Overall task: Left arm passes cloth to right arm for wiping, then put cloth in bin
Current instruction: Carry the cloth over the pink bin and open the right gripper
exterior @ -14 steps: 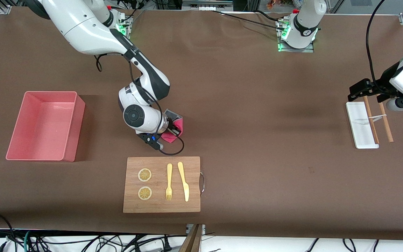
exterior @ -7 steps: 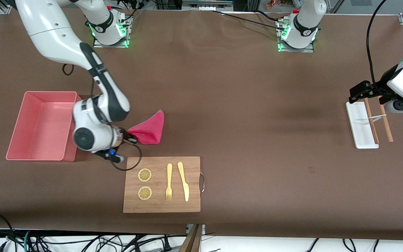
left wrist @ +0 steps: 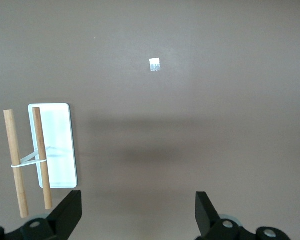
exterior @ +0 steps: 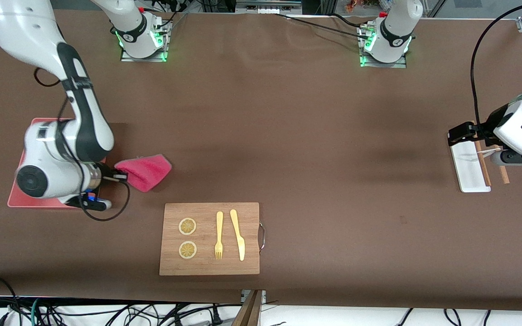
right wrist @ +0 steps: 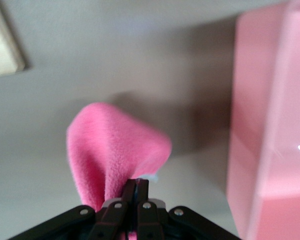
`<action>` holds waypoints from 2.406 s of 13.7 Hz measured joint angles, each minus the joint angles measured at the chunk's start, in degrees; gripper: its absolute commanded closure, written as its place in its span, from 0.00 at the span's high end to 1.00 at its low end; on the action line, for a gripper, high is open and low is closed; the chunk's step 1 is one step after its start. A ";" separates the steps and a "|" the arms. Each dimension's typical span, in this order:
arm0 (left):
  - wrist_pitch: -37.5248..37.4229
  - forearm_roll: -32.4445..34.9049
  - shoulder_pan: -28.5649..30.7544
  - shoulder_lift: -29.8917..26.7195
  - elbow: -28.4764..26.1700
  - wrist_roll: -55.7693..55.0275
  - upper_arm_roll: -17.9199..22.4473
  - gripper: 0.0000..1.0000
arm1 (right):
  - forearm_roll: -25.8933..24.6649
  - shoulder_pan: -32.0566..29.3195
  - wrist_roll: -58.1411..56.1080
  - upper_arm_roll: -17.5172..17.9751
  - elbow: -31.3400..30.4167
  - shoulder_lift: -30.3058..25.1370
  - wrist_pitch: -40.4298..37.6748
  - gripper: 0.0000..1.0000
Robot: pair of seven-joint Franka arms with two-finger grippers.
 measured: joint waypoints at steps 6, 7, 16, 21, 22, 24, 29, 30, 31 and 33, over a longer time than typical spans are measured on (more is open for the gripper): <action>-0.60 -0.49 1.97 -0.04 4.43 -0.02 0.11 1.00 | -0.28 -0.89 -12.43 -7.46 11.15 -6.45 -22.46 0.00; -0.62 -0.48 2.31 -0.04 4.55 -0.02 0.15 1.00 | -1.23 -1.42 -15.16 -8.99 11.72 -6.58 -23.51 0.00; -0.88 -0.48 4.67 -0.63 5.00 0.11 -0.30 1.00 | -6.51 -4.86 -39.23 -20.01 8.82 -5.13 -17.08 0.00; -0.92 -0.48 4.68 -0.63 4.99 0.11 -0.31 1.00 | -2.52 -4.45 -38.88 -19.49 1.45 0.46 -1.86 0.00; -0.98 -0.48 4.67 -0.63 4.99 0.11 -0.34 1.00 | -2.14 -4.41 -38.49 -18.95 0.30 1.30 1.08 0.00; -1.11 -0.48 4.58 -0.62 4.99 0.11 -0.44 1.00 | -1.83 -4.22 -37.24 -17.78 -1.67 2.41 5.96 0.53; -1.16 -0.48 4.40 -0.58 4.99 0.11 -0.58 1.00 | 2.12 -4.14 -35.53 -17.24 -3.41 2.08 12.82 1.00; -1.16 -0.48 4.40 -0.58 4.99 0.11 -0.58 1.00 | 4.08 -4.13 -34.70 -17.24 -3.17 0.75 12.01 1.00; -1.16 -0.48 4.40 -0.58 4.99 0.11 -0.58 1.00 | 4.89 -4.12 -34.22 -17.12 -2.92 -1.38 10.06 1.00; -1.16 -0.48 4.40 -0.58 4.98 0.11 -0.58 1.00 | 5.33 -4.09 -33.92 -15.93 -2.64 -7.13 5.25 1.00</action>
